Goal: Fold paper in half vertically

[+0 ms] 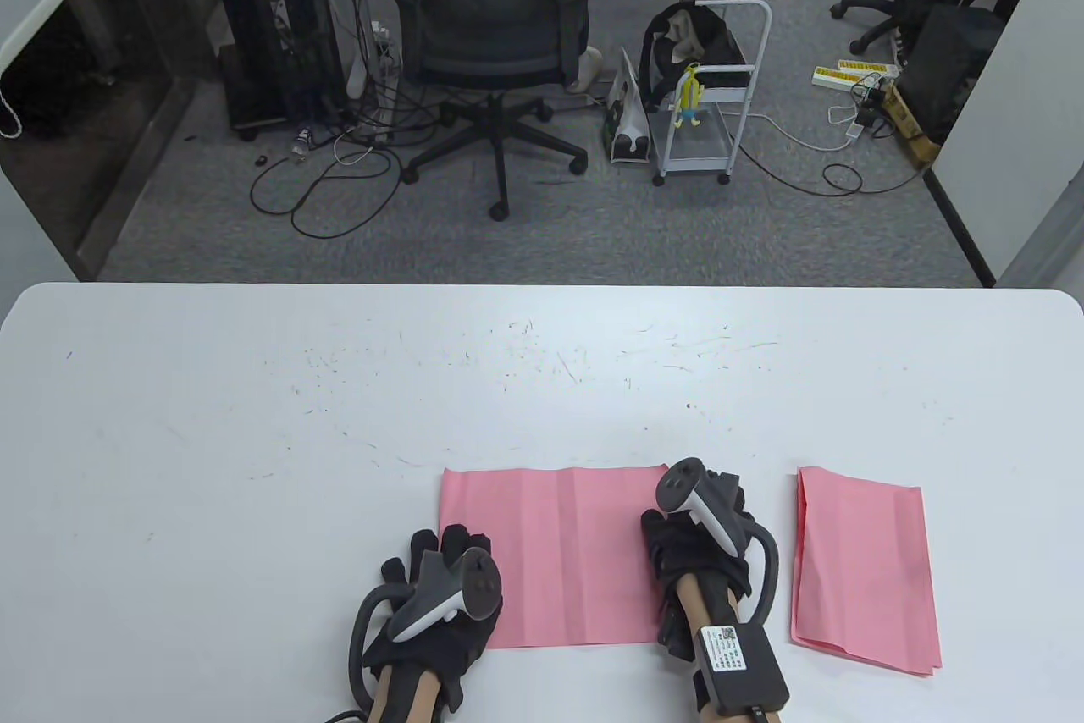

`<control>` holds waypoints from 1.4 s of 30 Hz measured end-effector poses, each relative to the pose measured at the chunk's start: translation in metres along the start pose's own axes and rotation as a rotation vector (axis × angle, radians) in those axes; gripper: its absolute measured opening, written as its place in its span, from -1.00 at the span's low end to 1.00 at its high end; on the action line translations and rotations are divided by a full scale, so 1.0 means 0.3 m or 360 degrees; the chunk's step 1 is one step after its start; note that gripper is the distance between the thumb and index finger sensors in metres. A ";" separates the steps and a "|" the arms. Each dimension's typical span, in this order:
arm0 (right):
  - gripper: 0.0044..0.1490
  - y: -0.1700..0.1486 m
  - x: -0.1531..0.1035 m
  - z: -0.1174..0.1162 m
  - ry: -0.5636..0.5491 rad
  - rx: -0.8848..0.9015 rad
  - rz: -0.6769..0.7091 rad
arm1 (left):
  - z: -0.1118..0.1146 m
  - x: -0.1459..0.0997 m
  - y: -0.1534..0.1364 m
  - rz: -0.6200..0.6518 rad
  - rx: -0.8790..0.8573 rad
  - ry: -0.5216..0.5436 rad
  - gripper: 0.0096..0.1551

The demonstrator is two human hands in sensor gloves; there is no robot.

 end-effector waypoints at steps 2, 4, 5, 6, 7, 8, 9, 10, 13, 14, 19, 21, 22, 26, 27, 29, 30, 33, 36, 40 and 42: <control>-0.07 0.000 0.001 0.001 -0.0038 0.0016 -0.0005 | 0.000 0.000 0.000 0.0001 -0.0001 -0.0003 -0.10; -0.21 -0.003 0.001 0.003 -0.0045 0.0016 -0.0009 | 0.000 0.000 0.000 0.0002 -0.0003 -0.0004 -0.10; -0.29 -0.007 0.004 0.006 -0.0028 0.0018 0.0000 | 0.000 0.000 0.000 0.0002 -0.0004 -0.0004 -0.10; -0.29 -0.016 0.006 0.011 0.0001 0.0041 0.0017 | 0.000 0.000 0.000 0.0002 -0.0004 -0.0004 -0.10; -0.30 -0.030 0.008 0.018 0.0038 0.0130 0.0048 | -0.001 0.000 0.000 0.0001 -0.0007 -0.0002 -0.10; -0.32 -0.040 0.009 0.023 0.0066 0.0210 0.0074 | 0.000 0.000 -0.001 0.0001 -0.0008 -0.0001 -0.10; -0.33 -0.050 0.009 0.028 0.0098 0.0289 0.0103 | 0.000 0.000 -0.001 0.0001 -0.0009 -0.0001 -0.10; -0.32 -0.064 0.007 0.036 0.0152 0.0397 0.0156 | 0.000 0.000 0.000 0.0001 -0.0008 -0.0001 -0.10; -0.32 -0.093 -0.006 0.059 0.0250 0.0577 0.0268 | 0.000 0.000 -0.001 0.0001 -0.0009 -0.0002 -0.10; -0.31 -0.099 -0.011 0.063 0.0284 0.0630 0.0302 | 0.000 0.000 0.000 0.0001 -0.0010 -0.0001 -0.10; -0.17 -0.106 -0.053 0.075 0.0457 0.1006 0.0547 | 0.000 0.000 0.000 0.0002 -0.0009 -0.0002 -0.10; -0.12 -0.093 -0.074 0.078 0.0510 0.1135 0.0674 | 0.000 0.000 -0.001 0.0002 -0.0010 -0.0002 -0.10; -0.11 -0.082 -0.090 0.079 0.0533 0.1188 0.0746 | 0.000 0.000 -0.001 0.0003 -0.0012 -0.0002 -0.10; -0.14 -0.037 -0.142 0.083 0.0531 0.1287 0.0937 | 0.000 0.000 -0.001 0.0005 -0.0015 -0.0003 -0.10; -0.15 -0.025 -0.155 0.081 0.0540 0.1311 0.0973 | 0.000 0.000 -0.001 0.0005 -0.0016 -0.0003 -0.10; -0.17 0.003 -0.179 0.070 0.0570 0.1326 0.1065 | 0.000 0.000 -0.002 0.0006 -0.0019 -0.0005 -0.10; -0.17 0.013 -0.186 0.065 0.0581 0.1320 0.1092 | 0.000 0.000 -0.001 0.0005 -0.0019 -0.0004 -0.10; -0.19 0.068 -0.215 0.027 0.0598 0.1235 0.1158 | 0.000 0.000 -0.001 0.0005 -0.0018 -0.0004 -0.10; -0.18 0.124 -0.229 -0.021 0.0594 0.1045 0.1164 | 0.000 -0.001 -0.002 0.0004 -0.0017 -0.0003 -0.10; -0.18 0.190 -0.244 -0.079 0.0507 0.0718 0.1156 | -0.001 -0.001 -0.002 0.0004 -0.0021 -0.0004 -0.10; -0.17 0.222 -0.249 -0.119 0.0588 0.0701 0.1212 | -0.001 -0.001 -0.002 0.0004 -0.0021 -0.0004 -0.10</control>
Point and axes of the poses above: the tracker on the back of each hand, its own y axis roughly to the thumb side, its own x axis roughly from the wrist to the fingertips, z = x × y, the point moved 1 cm from there along x, roughly from the wrist to the fingertips, and after that the axes turned 3 degrees about -z, right-handed, at the moved point
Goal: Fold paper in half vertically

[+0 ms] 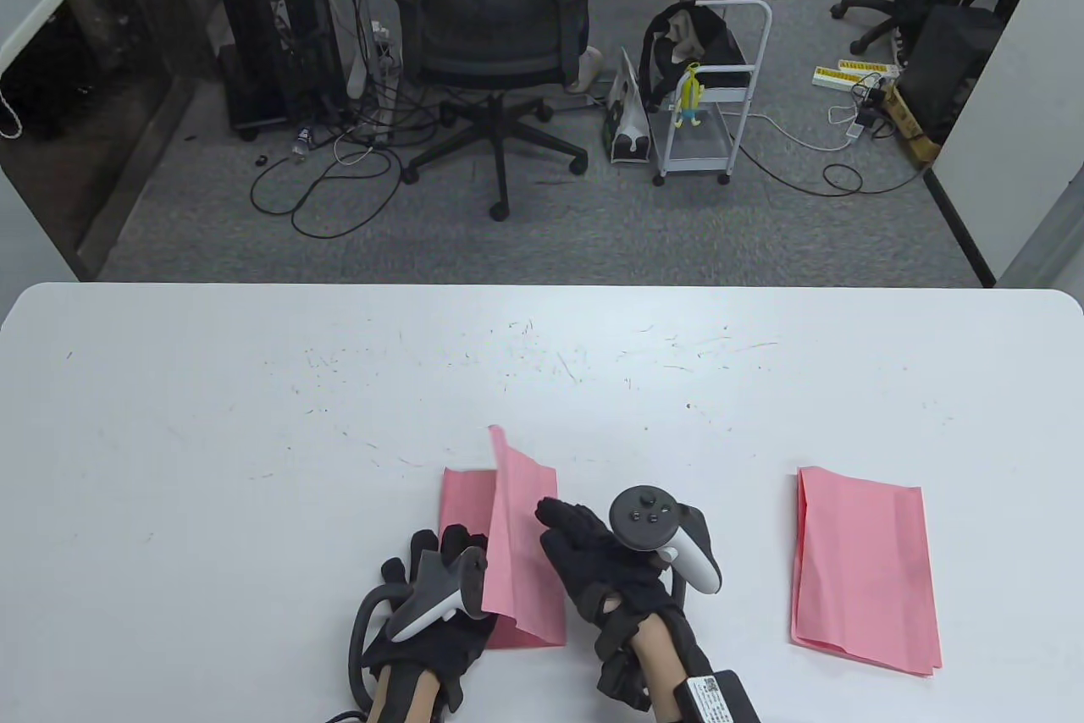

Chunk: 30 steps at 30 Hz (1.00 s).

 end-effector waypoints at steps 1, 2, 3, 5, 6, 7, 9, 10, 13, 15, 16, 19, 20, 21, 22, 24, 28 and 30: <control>-0.18 0.002 0.012 -0.021 0.0021 -0.0030 -0.0018 | 0.000 0.000 0.000 0.0000 0.0000 0.0000 -0.10; -0.18 0.005 0.019 -0.035 0.0008 -0.0116 -0.0061 | 0.000 0.000 0.000 0.0000 0.0000 0.0000 -0.10; -0.19 0.009 0.024 -0.048 -0.0022 -0.0257 -0.0116 | 0.000 0.000 0.000 0.0000 0.0000 0.0000 -0.10; -0.20 0.018 0.029 -0.073 -0.0093 -0.0567 -0.0212 | 0.000 0.000 0.001 0.0000 0.0000 0.0000 -0.10; -0.20 0.021 0.032 -0.089 -0.0116 -0.0741 -0.0263 | 0.000 0.001 0.001 -0.0001 0.0001 -0.0001 -0.10; -0.19 0.021 0.033 -0.095 -0.0121 -0.0807 -0.0281 | 0.000 0.001 0.001 -0.0001 0.0000 -0.0002 -0.10; -0.18 0.013 0.041 -0.122 -0.0112 -0.1028 -0.0343 | 0.000 0.000 0.001 -0.0001 0.0001 -0.0001 -0.10; -0.17 0.012 0.044 -0.133 -0.0108 -0.1131 -0.0367 | 0.000 0.000 0.002 0.0000 0.0001 -0.0002 -0.10; -0.15 0.010 0.045 -0.146 -0.0114 -0.1217 -0.0382 | 0.000 0.000 0.002 -0.0001 0.0002 -0.0003 -0.10; -0.14 0.006 0.046 -0.148 -0.0117 -0.1203 -0.0385 | 0.000 0.000 0.002 0.0000 0.0001 -0.0003 -0.10; -0.14 0.005 0.046 -0.148 -0.0118 -0.1203 -0.0388 | -0.001 0.000 0.003 0.0000 0.0001 -0.0003 -0.10; -0.14 0.001 0.047 -0.152 -0.0124 -0.1235 -0.0396 | -0.002 0.000 0.003 -0.0004 0.0005 0.0002 -0.10; -0.14 0.002 0.047 -0.152 -0.0123 -0.1237 -0.0398 | -0.002 0.000 0.003 -0.0005 0.0007 0.0004 -0.10; -0.14 0.002 0.047 -0.152 -0.0121 -0.1236 -0.0402 | -0.002 0.000 0.003 -0.0006 0.0006 0.0006 -0.10; -0.14 0.002 0.047 -0.153 -0.0118 -0.1231 -0.0404 | -0.003 -0.001 0.002 -0.0007 0.0005 0.0010 -0.12; -0.14 0.004 0.045 -0.155 -0.0109 -0.1227 -0.0407 | -0.005 -0.002 -0.001 -0.0008 0.0000 0.0024 -0.11; -0.14 0.008 0.043 -0.156 -0.0105 -0.1236 -0.0410 | -0.020 -0.012 -0.022 0.0003 -0.0024 0.0096 -0.13; -0.14 0.008 0.043 -0.155 -0.0098 -0.1232 -0.0413 | -0.031 -0.021 -0.049 -0.0005 -0.0089 0.0151 -0.14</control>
Point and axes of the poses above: the tracker on the back of each hand, its own y axis roughly to the thumb side, its own x axis roughly from the wrist to the fingertips, z = x × y, the point moved 1 cm from there along x, roughly from the wrist to the fingertips, and after that the axes turned 3 degrees about -z, right-handed, at the moved point
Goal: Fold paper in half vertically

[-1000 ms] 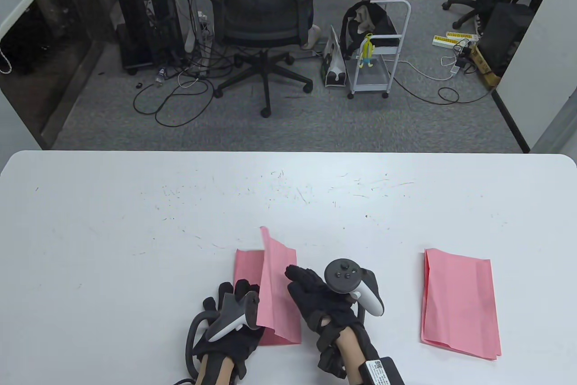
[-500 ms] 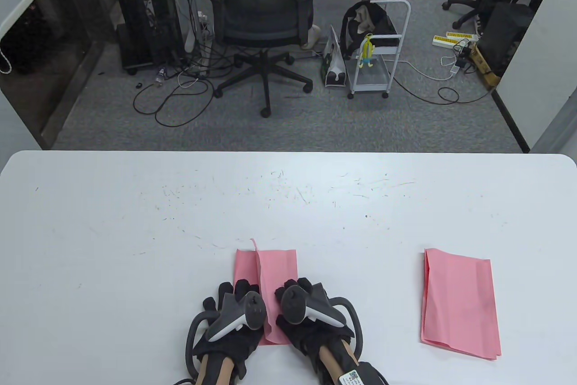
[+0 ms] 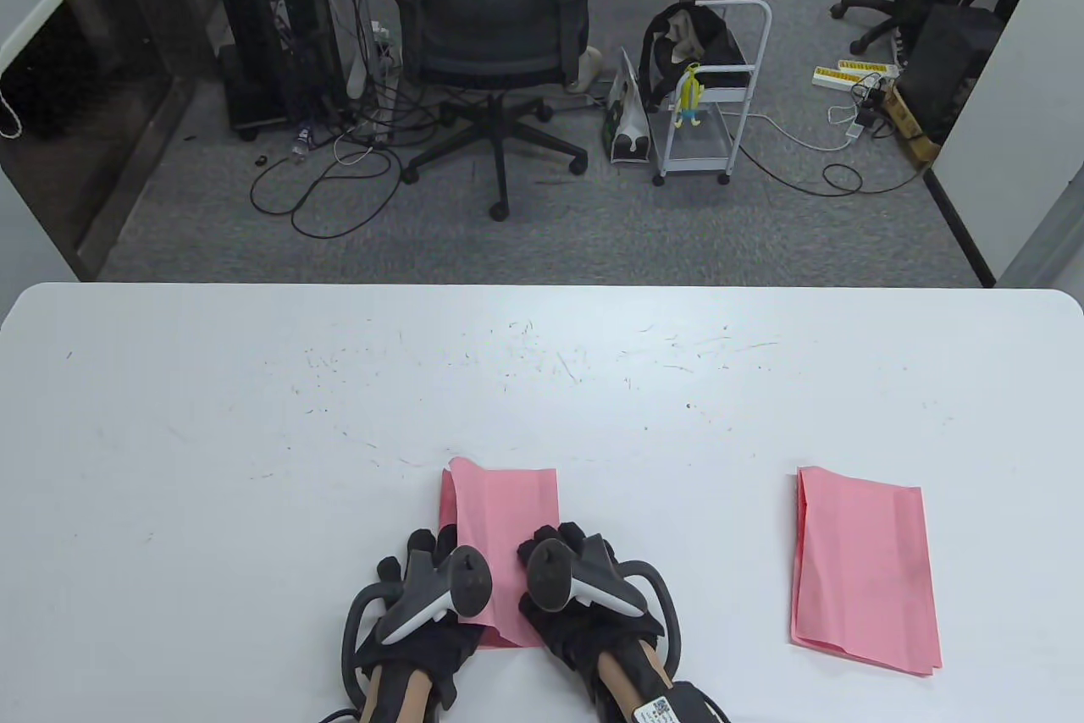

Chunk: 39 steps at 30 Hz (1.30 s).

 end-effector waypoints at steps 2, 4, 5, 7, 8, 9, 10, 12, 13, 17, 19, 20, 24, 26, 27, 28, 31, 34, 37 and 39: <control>-0.14 0.000 0.000 0.000 0.0002 0.0001 0.0001 | -0.017 -0.009 -0.033 -0.0025 -0.0079 0.0076 -0.16; -0.14 0.001 0.000 0.000 0.0005 0.0002 0.0001 | -0.033 -0.018 -0.065 -0.0068 -0.0167 0.0161 -0.16; -0.14 0.001 0.000 0.000 0.0005 0.0003 0.0001 | -0.040 -0.022 -0.078 -0.0083 -0.0218 0.0199 -0.17; -0.14 0.000 0.000 0.000 0.0008 0.0006 0.0002 | -0.055 -0.033 -0.098 -0.0122 -0.0319 0.0281 -0.17; -0.14 0.001 0.000 0.000 0.0009 0.0006 0.0002 | -0.062 -0.037 -0.104 -0.0134 -0.0346 0.0322 -0.17; -0.14 0.001 0.000 0.000 0.0010 0.0006 0.0001 | -0.072 -0.046 -0.111 -0.0156 -0.0378 0.0378 -0.17; -0.14 0.001 -0.001 0.000 0.0010 0.0005 0.0001 | -0.077 -0.051 -0.113 -0.0171 -0.0394 0.0411 -0.17; -0.14 0.001 -0.001 0.000 0.0010 0.0007 0.0002 | -0.092 -0.068 -0.119 -0.0191 -0.0432 0.0509 -0.18; -0.14 0.001 -0.001 0.000 0.0010 0.0008 0.0002 | -0.097 -0.075 -0.118 -0.0181 -0.0449 0.0541 -0.17; -0.14 0.000 -0.005 0.005 0.0011 0.0009 0.0002 | -0.105 -0.087 -0.083 -0.0040 -0.0452 0.0519 -0.16; -0.14 0.001 -0.006 0.005 0.0011 0.0010 0.0002 | -0.104 -0.089 -0.053 0.0028 -0.0384 0.0489 -0.16; -0.14 0.001 -0.006 0.005 0.0011 0.0010 0.0002 | -0.101 -0.088 -0.033 0.0072 -0.0333 0.0452 -0.16; -0.14 0.001 -0.006 0.005 0.0011 0.0010 0.0002 | -0.071 -0.068 0.015 0.0135 -0.0174 0.0288 -0.18; -0.14 0.000 -0.006 0.005 0.0013 0.0008 0.0002 | -0.051 -0.052 0.023 0.0112 -0.0113 0.0212 -0.18; -0.14 0.000 -0.006 0.006 0.0013 0.0008 0.0002 | -0.037 -0.040 0.024 0.0095 -0.0077 0.0159 -0.18; -0.14 0.000 -0.006 0.005 0.0014 0.0008 0.0002 | -0.026 -0.032 0.023 0.0084 -0.0051 0.0120 -0.18; -0.14 0.001 -0.007 0.005 0.0017 0.0012 0.0001 | 0.005 -0.005 0.013 0.0031 0.0014 -0.0013 -0.18; -0.14 0.001 -0.007 0.005 0.0018 0.0012 -0.0001 | 0.026 0.009 0.012 0.0010 0.0022 -0.0127 -0.16; -0.14 0.001 -0.007 0.005 0.0019 0.0015 -0.0001 | 0.028 0.009 0.019 0.0001 0.0061 -0.0121 -0.16; -0.14 0.001 -0.007 0.007 0.0017 0.0011 -0.0004 | 0.028 0.009 0.020 0.0001 0.0064 -0.0124 -0.16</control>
Point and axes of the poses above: the tracker on the back of each hand, its own y axis roughly to the thumb side, its own x axis roughly from the wrist to the fingertips, z = x × y, the point moved 1 cm from there along x, roughly from the wrist to the fingertips, and after that the axes turned 3 degrees about -z, right-handed, at the moved point
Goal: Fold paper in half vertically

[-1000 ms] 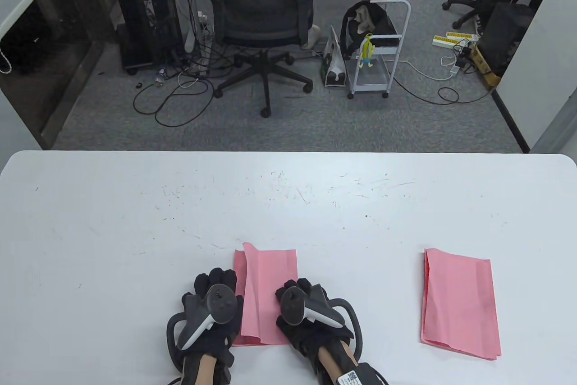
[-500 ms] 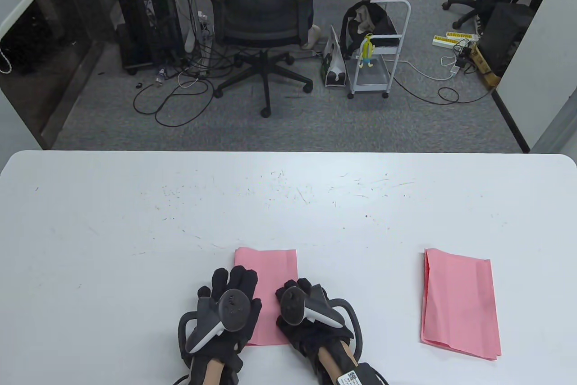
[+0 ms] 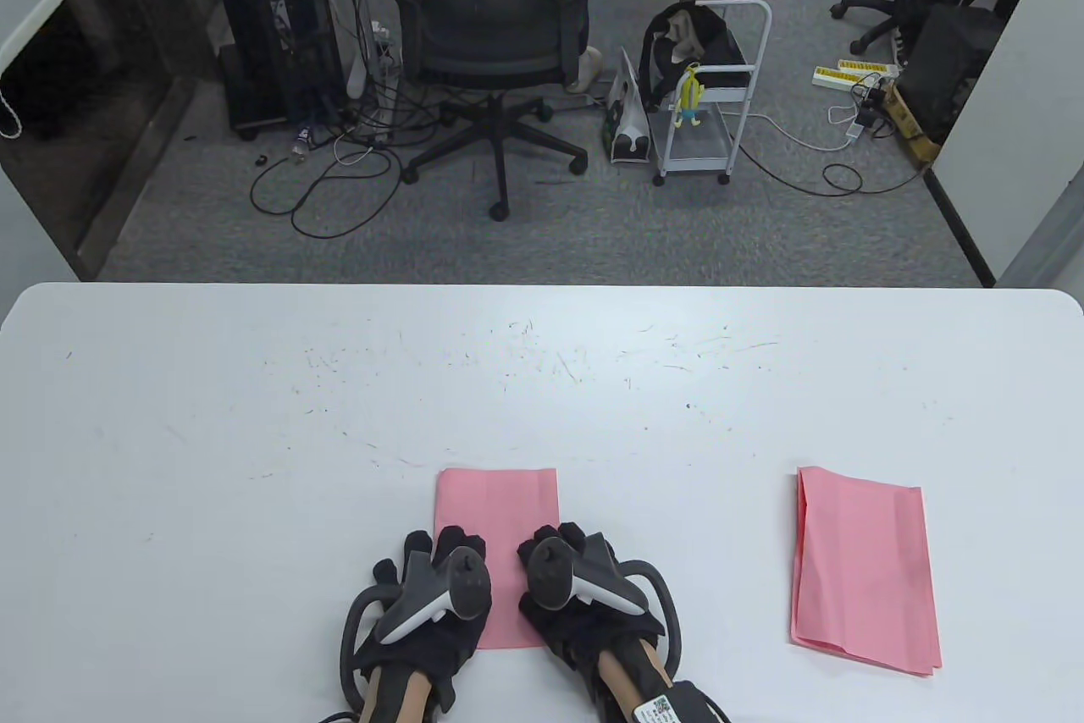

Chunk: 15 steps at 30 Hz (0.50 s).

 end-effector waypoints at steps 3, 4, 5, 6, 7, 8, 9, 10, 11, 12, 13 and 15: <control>-0.14 0.000 -0.001 0.005 -0.0017 -0.0008 -0.0008 | 0.000 0.000 0.000 0.0001 -0.0002 0.0000 -0.16; -0.15 0.000 -0.002 0.008 -0.0022 0.0000 -0.0005 | 0.000 -0.001 0.000 0.0001 0.0000 0.0000 -0.17; -0.14 -0.003 -0.006 0.015 -0.0034 0.0023 0.0010 | -0.001 -0.001 0.001 0.0001 0.0001 -0.0001 -0.17; -0.15 -0.007 -0.012 0.022 -0.0060 0.0064 0.0022 | -0.001 -0.001 0.001 0.0001 0.0002 -0.0001 -0.16; -0.15 -0.010 -0.020 0.030 -0.0091 0.0108 0.0036 | -0.001 -0.001 0.001 0.0001 0.0003 -0.0002 -0.16; -0.16 -0.013 -0.027 0.036 -0.0119 0.0134 0.0039 | -0.001 -0.001 0.001 0.0002 0.0003 -0.0003 -0.17; -0.16 -0.017 -0.041 0.046 -0.0171 0.0151 0.0041 | -0.001 -0.002 0.001 0.0003 0.0000 -0.0005 -0.17; -0.17 -0.018 -0.051 0.052 -0.0203 0.0147 0.0046 | -0.001 -0.001 0.001 0.0003 -0.0002 -0.0006 -0.17; -0.17 -0.018 -0.061 0.058 -0.0227 0.0143 0.0051 | -0.001 -0.002 0.001 0.0003 -0.0003 -0.0006 -0.16; -0.18 -0.016 -0.073 0.063 -0.0244 0.0142 0.0051 | -0.001 -0.002 0.002 0.0003 -0.0003 -0.0006 -0.17; -0.18 -0.013 -0.081 0.065 -0.0251 0.0145 0.0053 | -0.001 -0.002 0.002 0.0003 -0.0004 -0.0007 -0.16; -0.20 0.000 -0.092 0.063 -0.0256 0.0132 0.0067 | 0.000 -0.003 0.002 0.0004 -0.0008 -0.0008 -0.16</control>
Point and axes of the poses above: the tracker on the back of each hand, its own y axis roughly to the thumb side, its own x axis roughly from the wrist to the fingertips, z = x × y, the point moved 1 cm from there along x, roughly from the wrist to the fingertips, and after that the axes turned 3 degrees about -z, right-handed, at the moved point
